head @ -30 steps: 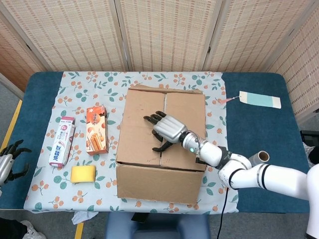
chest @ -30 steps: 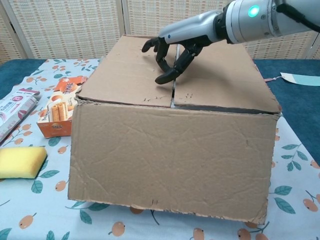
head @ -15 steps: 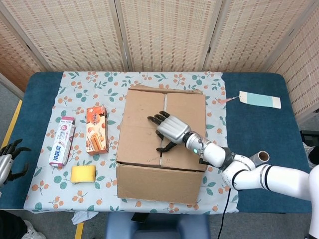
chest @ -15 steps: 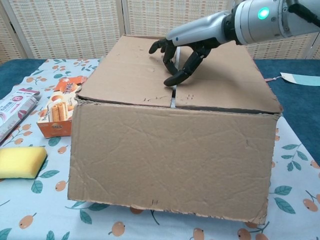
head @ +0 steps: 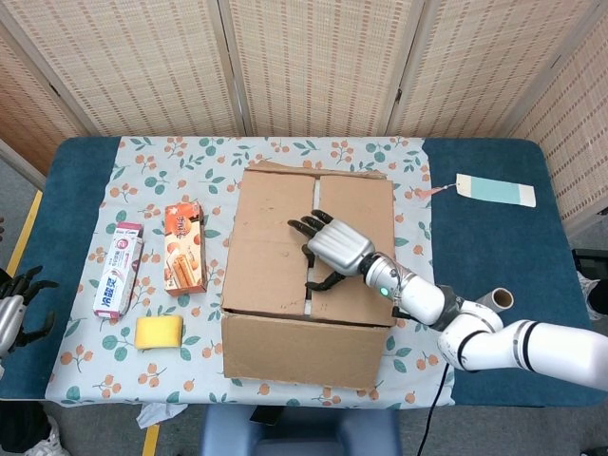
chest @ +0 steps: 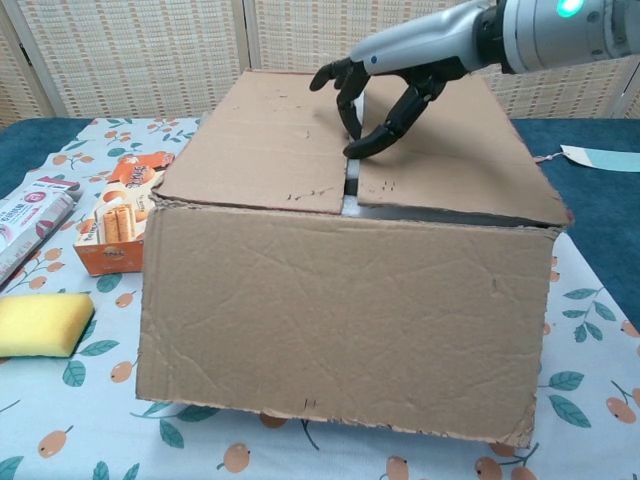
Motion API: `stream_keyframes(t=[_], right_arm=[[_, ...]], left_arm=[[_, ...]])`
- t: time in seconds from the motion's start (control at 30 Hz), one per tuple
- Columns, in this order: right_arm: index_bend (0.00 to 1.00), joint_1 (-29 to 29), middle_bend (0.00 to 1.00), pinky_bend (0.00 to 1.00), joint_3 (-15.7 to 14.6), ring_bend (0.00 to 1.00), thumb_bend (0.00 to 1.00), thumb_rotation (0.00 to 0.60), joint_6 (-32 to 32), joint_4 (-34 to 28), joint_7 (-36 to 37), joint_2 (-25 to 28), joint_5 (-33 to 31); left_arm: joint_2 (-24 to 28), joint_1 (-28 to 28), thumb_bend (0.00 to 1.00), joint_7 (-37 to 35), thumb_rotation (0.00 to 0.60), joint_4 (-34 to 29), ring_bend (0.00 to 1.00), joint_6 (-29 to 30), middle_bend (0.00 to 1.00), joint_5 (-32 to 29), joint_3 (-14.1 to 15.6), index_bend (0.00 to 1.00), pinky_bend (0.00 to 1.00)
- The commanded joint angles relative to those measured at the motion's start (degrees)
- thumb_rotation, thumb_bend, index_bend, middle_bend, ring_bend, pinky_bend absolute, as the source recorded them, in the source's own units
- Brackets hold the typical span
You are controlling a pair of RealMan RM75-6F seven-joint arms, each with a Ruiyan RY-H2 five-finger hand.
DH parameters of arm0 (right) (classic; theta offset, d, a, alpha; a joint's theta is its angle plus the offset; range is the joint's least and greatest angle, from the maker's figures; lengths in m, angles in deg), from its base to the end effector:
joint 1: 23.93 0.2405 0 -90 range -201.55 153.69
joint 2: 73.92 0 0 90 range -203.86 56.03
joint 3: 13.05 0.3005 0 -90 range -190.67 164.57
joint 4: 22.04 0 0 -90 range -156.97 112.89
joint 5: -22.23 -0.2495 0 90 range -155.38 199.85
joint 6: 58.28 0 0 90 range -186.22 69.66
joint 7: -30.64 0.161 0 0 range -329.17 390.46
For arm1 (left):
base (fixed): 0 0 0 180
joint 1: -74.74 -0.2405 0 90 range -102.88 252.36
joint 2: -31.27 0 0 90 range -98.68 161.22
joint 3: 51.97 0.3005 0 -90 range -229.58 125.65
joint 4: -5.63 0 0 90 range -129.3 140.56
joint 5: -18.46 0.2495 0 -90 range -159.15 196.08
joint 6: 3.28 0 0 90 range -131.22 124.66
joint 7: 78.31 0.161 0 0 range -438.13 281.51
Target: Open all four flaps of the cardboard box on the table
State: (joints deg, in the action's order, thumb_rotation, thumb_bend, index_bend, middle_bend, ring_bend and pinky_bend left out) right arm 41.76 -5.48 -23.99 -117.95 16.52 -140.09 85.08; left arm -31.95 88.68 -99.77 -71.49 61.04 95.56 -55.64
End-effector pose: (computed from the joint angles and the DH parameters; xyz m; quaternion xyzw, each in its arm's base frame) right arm -0.0564 -0.4423 0.0235 0.8721 -0.2436 0.2930 0.3069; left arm -0.4394 0.2745 0.1594 -0.5658 -0.5070 -0.3403 0.5541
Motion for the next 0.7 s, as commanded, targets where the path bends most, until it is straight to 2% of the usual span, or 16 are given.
stream_keyframes(t=[0.03, 0.27, 0.5, 0.6, 0.7], right_arm=[[0.50, -1.1, 0.00, 0.00, 0.1, 0.00, 0.35, 0.290, 1.6, -2.2, 0.1, 1.9, 0.3], [0.50, -3.5, 0.00, 0.00, 0.4, 0.00, 0.35, 0.289, 5.2, -9.1, -1.1, 8.1, -0.9], [0.50, -8.0, 0.00, 0.00, -0.3, 0.00, 0.35, 0.288, 12.8, -20.5, -5.6, 17.4, -2.1], [0.50, -11.4, 0.00, 0.00, -1.1, 0.00, 0.35, 0.290, 17.3, -25.4, -7.4, 21.3, -0.6], [0.50, -15.5, 0.00, 0.00, -2.5, 0.00, 0.35, 0.289, 22.1, -29.1, -9.7, 24.9, 2.3]], left_arm=[[0.0, 0.0, 0.57, 0.4, 0.600, -0.1, 0.03, 0.1, 0.08, 0.0, 0.0, 0.27, 0.00], [-0.2, 0.1, 0.57, 1.1, 0.600, -0.1, 0.04, -0.3, 0.08, -0.2, 0.0, 0.26, 0.00], [-0.8, -0.1, 0.57, 3.7, 0.600, -0.8, 0.04, 1.7, 0.08, 0.8, 0.1, 0.26, 0.00], [-1.3, -0.2, 0.57, 6.1, 0.600, -1.0, 0.04, 2.6, 0.08, 0.9, 0.1, 0.26, 0.00], [-2.7, -0.6, 0.57, 12.3, 0.600, -1.2, 0.04, 4.4, 0.08, -0.4, -0.3, 0.23, 0.00]])
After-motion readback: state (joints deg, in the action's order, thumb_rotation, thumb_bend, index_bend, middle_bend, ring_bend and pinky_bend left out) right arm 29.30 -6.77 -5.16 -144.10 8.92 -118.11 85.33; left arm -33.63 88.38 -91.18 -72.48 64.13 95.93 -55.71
